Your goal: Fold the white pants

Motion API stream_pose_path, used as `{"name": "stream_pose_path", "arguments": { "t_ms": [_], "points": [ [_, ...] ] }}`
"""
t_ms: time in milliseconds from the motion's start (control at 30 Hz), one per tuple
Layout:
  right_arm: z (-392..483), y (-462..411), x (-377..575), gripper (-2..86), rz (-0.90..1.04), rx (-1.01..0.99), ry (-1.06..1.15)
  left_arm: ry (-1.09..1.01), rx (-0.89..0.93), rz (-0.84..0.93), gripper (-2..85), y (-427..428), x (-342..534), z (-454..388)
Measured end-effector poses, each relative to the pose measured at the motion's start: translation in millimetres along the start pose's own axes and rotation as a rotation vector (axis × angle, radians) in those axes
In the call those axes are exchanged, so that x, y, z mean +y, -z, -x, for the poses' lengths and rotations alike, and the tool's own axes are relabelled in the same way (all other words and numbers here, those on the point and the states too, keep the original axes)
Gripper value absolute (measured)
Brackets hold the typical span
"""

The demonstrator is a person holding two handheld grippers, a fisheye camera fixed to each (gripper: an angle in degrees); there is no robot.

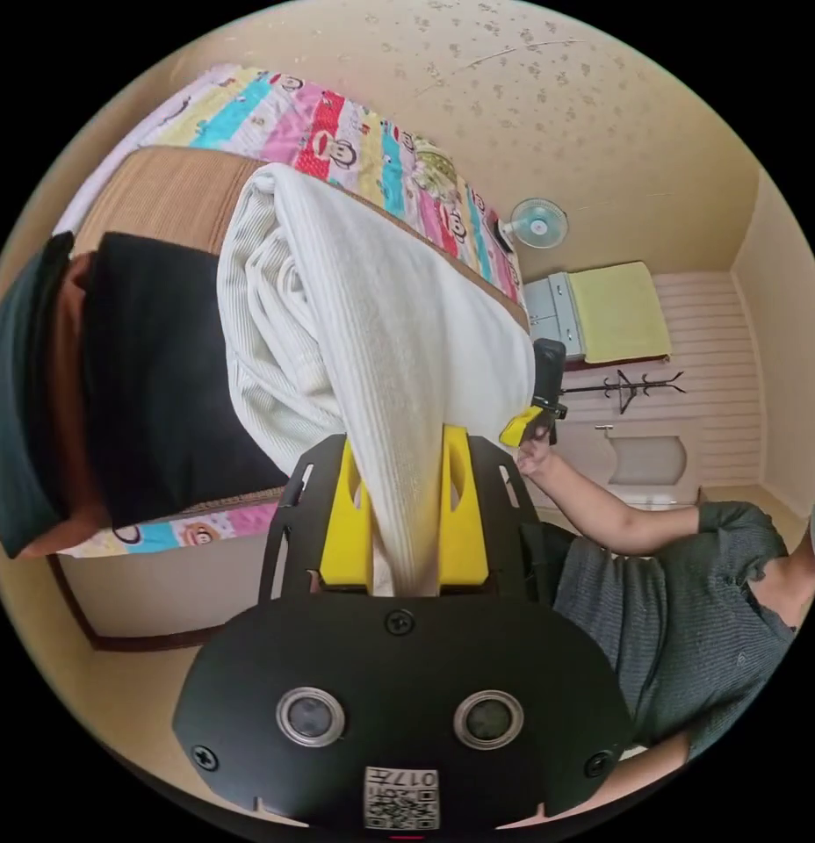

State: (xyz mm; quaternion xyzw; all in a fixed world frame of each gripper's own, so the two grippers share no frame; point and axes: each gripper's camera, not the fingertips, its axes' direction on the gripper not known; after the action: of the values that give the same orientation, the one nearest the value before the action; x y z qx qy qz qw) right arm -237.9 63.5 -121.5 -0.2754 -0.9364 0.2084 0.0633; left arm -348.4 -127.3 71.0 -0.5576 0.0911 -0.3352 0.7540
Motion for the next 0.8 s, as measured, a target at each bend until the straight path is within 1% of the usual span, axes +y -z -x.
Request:
{"name": "stream_pose_path", "arguments": {
  "t_ms": [67,100,133,167,200,233,267,300,333,367,400,467,500,533,567,600,633,667,700,733,800],
  "points": [
    [-9,-37,-31,11.6,-0.039,0.041,-0.036,0.01,-0.153,-0.027,12.2,37,-9,25],
    [-27,-64,-47,12.1,-0.06,0.081,-0.149,0.028,-0.194,-0.035,12.4,44,-10,35],
    [-38,-77,-53,12.4,-0.061,0.108,-0.229,0.112,-0.267,-0.065,12.9,56,-8,58],
    [-60,-100,-61,12.5,-0.025,0.205,-0.399,0.246,-0.308,-0.135,12.1,67,4,82],
    [-73,-115,-65,12.0,0.02,0.307,-0.503,0.317,-0.316,-0.179,11.7,72,13,94],
    [-75,-120,-66,11.4,0.036,0.353,-0.52,0.424,-0.3,-0.27,10.2,80,33,111],
    [-76,-128,-65,10.1,0.08,0.431,-0.518,0.474,-0.249,-0.374,9.1,85,56,121],
    [-73,-135,-63,8.7,0.147,0.485,-0.498,0.483,-0.219,-0.427,8.9,85,68,123],
    [-71,-138,-60,8.0,0.182,0.503,-0.473,0.483,-0.173,-0.523,8.2,81,87,123],
    [-66,-142,-52,6.3,0.257,0.546,-0.413,0.462,-0.16,-0.584,7.3,73,99,118],
    [-61,-141,-40,4.8,0.329,0.619,-0.372,0.444,-0.167,-0.6,7.1,68,103,114],
    [-60,-130,-15,3.2,0.412,0.722,-0.349,0.352,-0.223,-0.575,6.4,43,96,100],
    [-62,-114,4,2.3,0.439,0.756,-0.373,0.331,-0.236,-0.561,6.3,37,92,99],
    [-64,-103,15,2.0,0.444,0.764,-0.399,0.293,-0.257,-0.516,5.3,22,80,99],
    [-69,-77,37,1.4,0.435,0.77,-0.479,0.305,-0.308,-0.441,3.4,5,67,107],
    [-73,-46,60,1.1,0.403,0.773,-0.576,0.345,-0.361,-0.389,2.0,-4,60,115],
    [-73,-30,72,1.0,0.381,0.784,-0.623,0.452,-0.526,-0.236,0.2,-27,48,136],
    [-71,6,96,0.8,0.322,0.853,-0.74,0.433,-0.59,-0.157,-0.4,-48,38,151],
    [-64,42,121,0.7,0.255,0.935,-0.855,0.443,-0.609,-0.133,-0.5,-55,34,158],
    [-60,59,134,0.6,0.223,0.961,-0.904,0.481,-0.612,-0.105,-0.7,-61,28,168],
    [-36,121,187,0.5,0.093,1.017,-1.091,0.576,-0.553,-0.101,-0.9,-57,20,177]
  ]
}}
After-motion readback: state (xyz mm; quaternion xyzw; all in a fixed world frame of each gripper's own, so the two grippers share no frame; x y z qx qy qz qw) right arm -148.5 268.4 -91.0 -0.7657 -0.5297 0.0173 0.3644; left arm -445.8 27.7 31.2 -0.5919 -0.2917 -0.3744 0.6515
